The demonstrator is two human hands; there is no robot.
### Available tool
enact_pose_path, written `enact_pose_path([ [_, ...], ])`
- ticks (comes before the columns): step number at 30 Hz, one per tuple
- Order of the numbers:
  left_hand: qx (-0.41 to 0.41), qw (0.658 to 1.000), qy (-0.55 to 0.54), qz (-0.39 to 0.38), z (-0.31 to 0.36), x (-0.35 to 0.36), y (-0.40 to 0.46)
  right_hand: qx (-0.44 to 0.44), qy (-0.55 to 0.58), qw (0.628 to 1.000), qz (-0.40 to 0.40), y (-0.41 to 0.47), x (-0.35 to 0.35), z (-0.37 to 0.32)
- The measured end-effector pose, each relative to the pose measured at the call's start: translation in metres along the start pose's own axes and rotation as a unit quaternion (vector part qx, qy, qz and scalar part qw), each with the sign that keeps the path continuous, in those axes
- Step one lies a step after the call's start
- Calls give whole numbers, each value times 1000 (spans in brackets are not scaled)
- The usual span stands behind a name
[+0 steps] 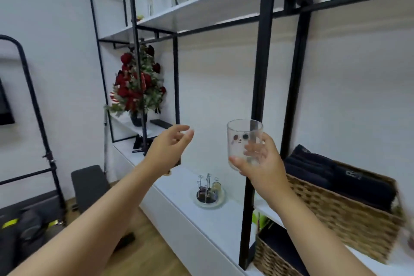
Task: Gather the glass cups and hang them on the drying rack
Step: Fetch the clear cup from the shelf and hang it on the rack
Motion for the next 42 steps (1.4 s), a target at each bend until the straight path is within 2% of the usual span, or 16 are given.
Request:
enact_pose_path([
  [6, -15, 1000, 0, 18, -86, -69, 19, 29, 39, 999, 4, 26, 109, 25],
  [12, -23, 999, 11, 22, -138, -106, 47, 45, 45, 998, 0, 61, 178, 59],
  [21, -45, 999, 13, 16, -221, -100, 117, 69, 38, 997, -18, 138, 255, 145],
  [27, -52, 998, 24, 14, -258, -74, 208, 66, 41, 996, -47, 216, 312, 205],
  [37, -28, 998, 60, 5, -302, -50, 375, 57, 11, 998, -32, 360, 344, 255],
  [42, -2, 1000, 27, -16, -321, -35, 448, 66, -38, 997, 8, 405, 335, 273],
])
Point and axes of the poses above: each hand's wrist, its own y-axis towards the middle knuckle, its own x-axis out of the palm, z = x × y, the point moved 4 cm from there along y, towards the middle knuckle, and after that the axes turned 4 degrees about y, right-handed, at the moved point
